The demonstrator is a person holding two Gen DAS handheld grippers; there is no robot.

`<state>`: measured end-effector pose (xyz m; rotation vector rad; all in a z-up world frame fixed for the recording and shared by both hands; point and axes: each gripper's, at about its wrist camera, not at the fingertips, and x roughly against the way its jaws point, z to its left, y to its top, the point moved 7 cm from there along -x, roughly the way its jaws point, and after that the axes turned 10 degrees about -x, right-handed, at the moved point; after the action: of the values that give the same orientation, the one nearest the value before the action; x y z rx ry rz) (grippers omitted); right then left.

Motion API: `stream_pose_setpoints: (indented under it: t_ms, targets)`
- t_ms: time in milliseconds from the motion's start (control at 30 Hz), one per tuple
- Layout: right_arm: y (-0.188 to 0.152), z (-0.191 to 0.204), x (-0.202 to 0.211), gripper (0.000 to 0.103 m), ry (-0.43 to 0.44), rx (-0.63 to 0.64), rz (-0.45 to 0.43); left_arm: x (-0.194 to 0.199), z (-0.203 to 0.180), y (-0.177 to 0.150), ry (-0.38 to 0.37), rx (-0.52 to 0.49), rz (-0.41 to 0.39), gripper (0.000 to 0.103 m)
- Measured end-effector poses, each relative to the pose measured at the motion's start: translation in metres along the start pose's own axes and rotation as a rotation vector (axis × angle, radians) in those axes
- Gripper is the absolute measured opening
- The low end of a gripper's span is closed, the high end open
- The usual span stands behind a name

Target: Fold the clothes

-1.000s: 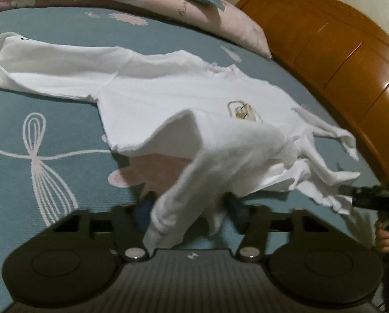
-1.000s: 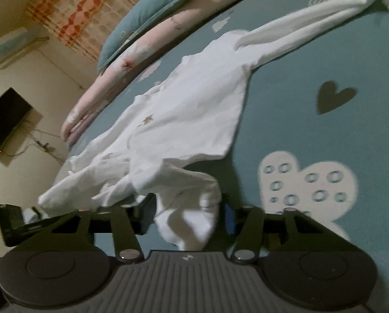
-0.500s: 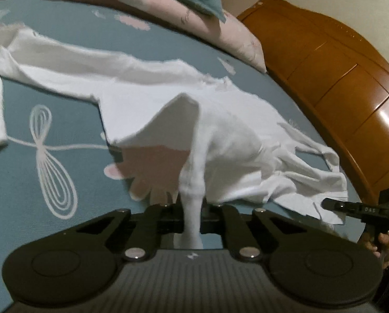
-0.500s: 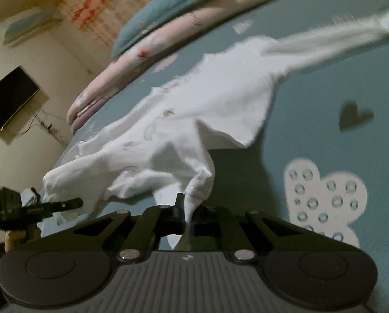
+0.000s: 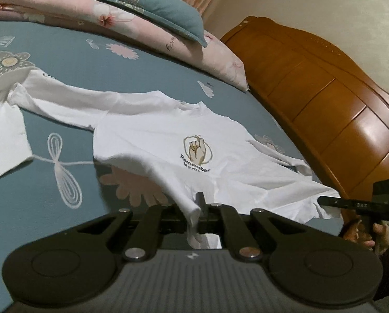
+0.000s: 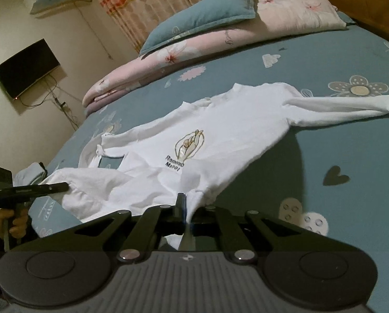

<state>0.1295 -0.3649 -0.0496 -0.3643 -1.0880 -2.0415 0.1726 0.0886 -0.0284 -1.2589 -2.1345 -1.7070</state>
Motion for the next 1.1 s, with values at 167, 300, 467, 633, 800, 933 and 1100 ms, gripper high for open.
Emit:
stream_pose_setpoints:
  t_ms: [167, 300, 467, 633, 800, 933, 1100]
  targets:
    - [-0.009, -0.009, 0.020, 0.004, -0.011, -0.035, 0.042, 0.017, -0.003, -0.014, 0.017, 0.011, 0.012, 0.001]
    - [-0.018, -0.022, 0.029, 0.004, -0.033, -0.071, 0.074, 0.025, -0.001, -0.026, 0.027, 0.023, 0.041, 0.001]
    - [-0.036, -0.042, 0.017, 0.004, -0.118, -0.114, 0.159, 0.010, 0.013, -0.047, 0.080, 0.054, 0.163, 0.001]
    - [-0.051, -0.065, 0.005, 0.016, -0.304, -0.134, 0.227, 0.004, 0.023, -0.062, 0.176, 0.036, 0.280, 0.011]
    - [-0.032, -0.061, 0.020, 0.018, -0.345, -0.112, 0.168, 0.017, 0.019, -0.049, 0.255, -0.064, 0.309, 0.018]
    - [-0.020, -0.037, 0.010, 0.026, -0.318, -0.042, 0.163, 0.014, -0.001, -0.021, 0.290, -0.168, 0.273, 0.022]
    - [-0.022, -0.001, -0.030, 0.034, -0.271, 0.062, 0.211, -0.009, -0.035, -0.002, 0.228, -0.272, 0.229, 0.047]
